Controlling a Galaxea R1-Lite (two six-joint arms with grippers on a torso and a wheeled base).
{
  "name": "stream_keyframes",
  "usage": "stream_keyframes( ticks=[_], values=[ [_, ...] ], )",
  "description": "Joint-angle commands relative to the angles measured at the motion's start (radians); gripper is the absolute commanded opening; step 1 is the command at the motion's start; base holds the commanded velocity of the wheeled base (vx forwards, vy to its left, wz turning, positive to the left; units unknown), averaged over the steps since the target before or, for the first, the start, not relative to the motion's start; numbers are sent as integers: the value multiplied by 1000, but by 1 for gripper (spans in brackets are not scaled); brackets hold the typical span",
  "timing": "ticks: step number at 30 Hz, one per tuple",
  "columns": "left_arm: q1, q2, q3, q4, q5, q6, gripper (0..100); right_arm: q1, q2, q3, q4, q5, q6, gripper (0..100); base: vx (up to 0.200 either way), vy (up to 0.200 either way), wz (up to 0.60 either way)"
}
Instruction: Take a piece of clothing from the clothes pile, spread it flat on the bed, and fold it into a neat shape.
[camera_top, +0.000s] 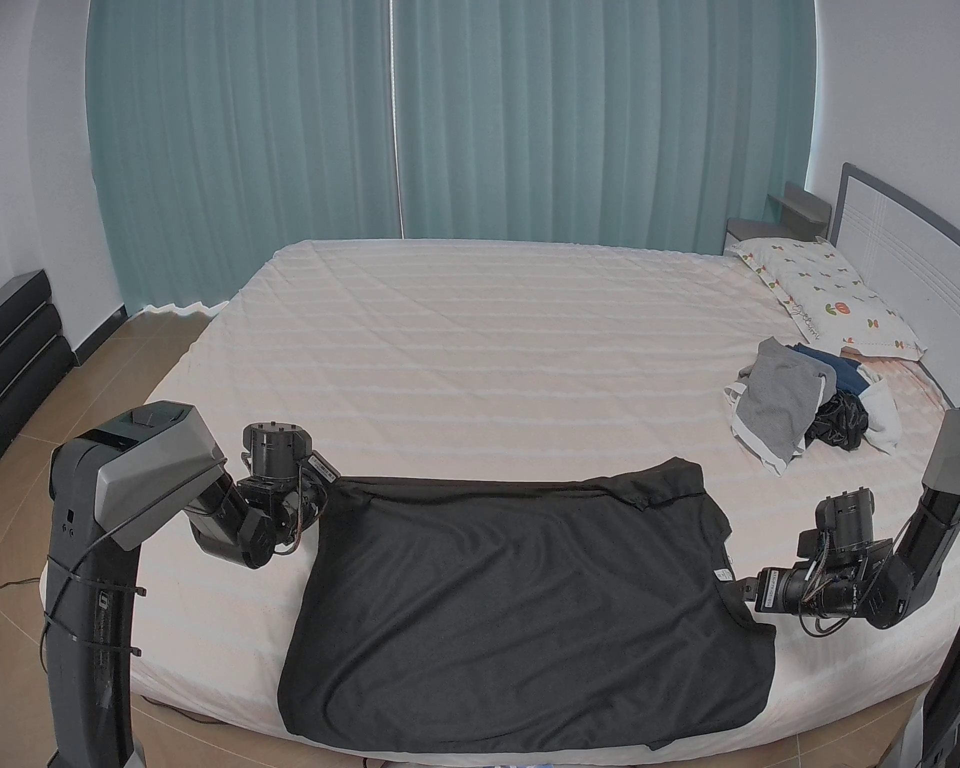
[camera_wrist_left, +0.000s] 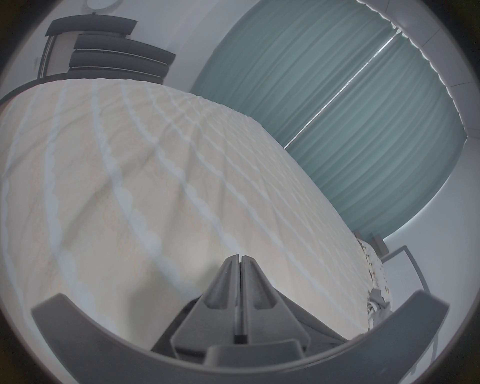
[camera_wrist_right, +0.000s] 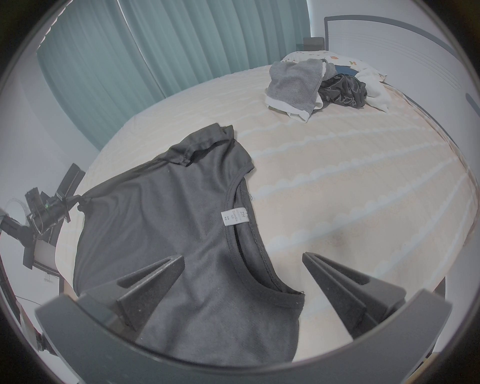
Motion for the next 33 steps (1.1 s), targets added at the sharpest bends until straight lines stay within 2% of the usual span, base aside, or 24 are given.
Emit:
stream_keyframes(
  ticks=[1, 11, 12, 19, 25, 30, 33],
  values=[
    [26, 45, -56, -3, 1, -4, 0, 17, 24, 6, -34, -1, 25, 100, 0, 0, 0],
    [19, 93, -105, -31, 1, -1, 0, 21, 47, 4, -84, -6, 48, 100, 0, 0, 0],
    [17, 98, -105, -31, 1, -1, 0, 21, 50, -7, -118, -6, 100, 100, 0, 0, 0],
    [9, 96, -93, -31, 1, -4, 0, 15, 73, -60, -193, -7, 214, 100, 0, 0, 0],
    [8, 99, -85, -31, 1, -7, 0, 23, 71, -198, -149, -9, 243, 100, 0, 0, 0],
    [8, 99, -76, -31, 1, -6, 0, 40, 123, -355, -26, 3, 257, 100, 0, 0, 0],
    [6, 99, -72, -31, 1, -6, 0, 77, 220, -464, -2, -6, 347, 100, 0, 0, 0]
  ],
)
